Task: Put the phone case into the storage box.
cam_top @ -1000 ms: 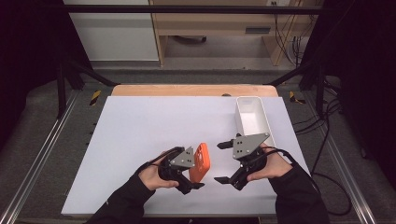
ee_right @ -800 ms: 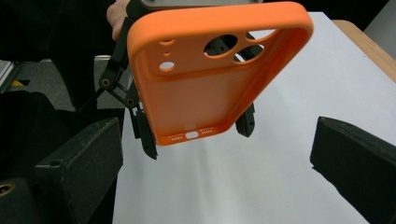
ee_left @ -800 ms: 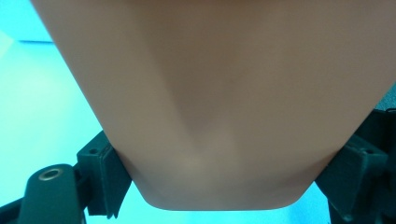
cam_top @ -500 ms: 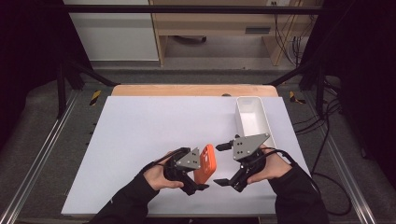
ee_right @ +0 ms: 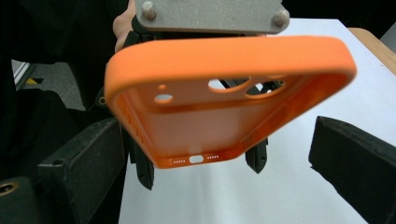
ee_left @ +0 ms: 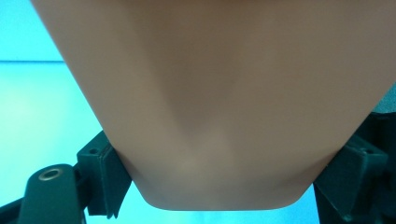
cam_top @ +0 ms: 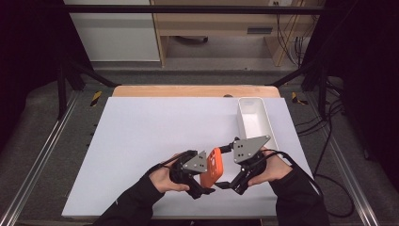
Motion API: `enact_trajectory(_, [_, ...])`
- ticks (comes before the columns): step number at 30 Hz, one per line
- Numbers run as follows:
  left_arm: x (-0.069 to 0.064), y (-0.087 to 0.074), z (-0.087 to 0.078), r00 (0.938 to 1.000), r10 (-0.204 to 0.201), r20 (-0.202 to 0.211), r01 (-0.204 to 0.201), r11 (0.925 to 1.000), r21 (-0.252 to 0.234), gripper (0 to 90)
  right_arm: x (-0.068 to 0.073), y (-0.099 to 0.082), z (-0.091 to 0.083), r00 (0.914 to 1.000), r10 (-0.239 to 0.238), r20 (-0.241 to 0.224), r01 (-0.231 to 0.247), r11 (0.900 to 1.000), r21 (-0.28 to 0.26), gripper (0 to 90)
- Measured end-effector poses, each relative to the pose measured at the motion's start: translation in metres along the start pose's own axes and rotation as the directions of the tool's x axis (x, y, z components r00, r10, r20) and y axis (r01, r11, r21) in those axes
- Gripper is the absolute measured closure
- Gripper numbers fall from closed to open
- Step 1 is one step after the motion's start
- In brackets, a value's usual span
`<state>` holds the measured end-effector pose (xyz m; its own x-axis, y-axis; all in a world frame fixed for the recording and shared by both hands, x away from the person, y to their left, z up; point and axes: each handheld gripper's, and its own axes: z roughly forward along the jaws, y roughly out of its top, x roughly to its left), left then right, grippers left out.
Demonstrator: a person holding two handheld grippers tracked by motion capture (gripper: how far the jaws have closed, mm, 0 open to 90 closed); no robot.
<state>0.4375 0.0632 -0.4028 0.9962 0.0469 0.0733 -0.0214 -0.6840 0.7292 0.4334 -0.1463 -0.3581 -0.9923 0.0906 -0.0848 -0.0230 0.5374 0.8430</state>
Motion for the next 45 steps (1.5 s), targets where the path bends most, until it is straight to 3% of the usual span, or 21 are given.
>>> enact_trajectory(12, [-0.0028,0.0026,0.0043,0.9997,0.014,0.022,-0.014,0.9999,0.001,15.6,0.0002,-0.0012,0.0034,0.9995,-0.009,-0.029,0.009,0.9999,-0.009,8.4])
enact_trajectory(25, [-0.0031,0.0011,0.0047,0.9997,0.020,0.017,-0.020,0.9998,-0.009,15.6,-0.0013,-0.0013,0.0052,0.9977,-0.001,-0.068,-0.002,0.9995,-0.030,14.7])
enact_trajectory(45, [-0.0033,-0.0029,0.0062,0.9997,0.012,0.023,-0.012,0.9998,-0.018,15.3,-0.0020,-0.0018,0.0078,0.9970,0.010,-0.077,-0.012,0.9998,-0.018,15.9])
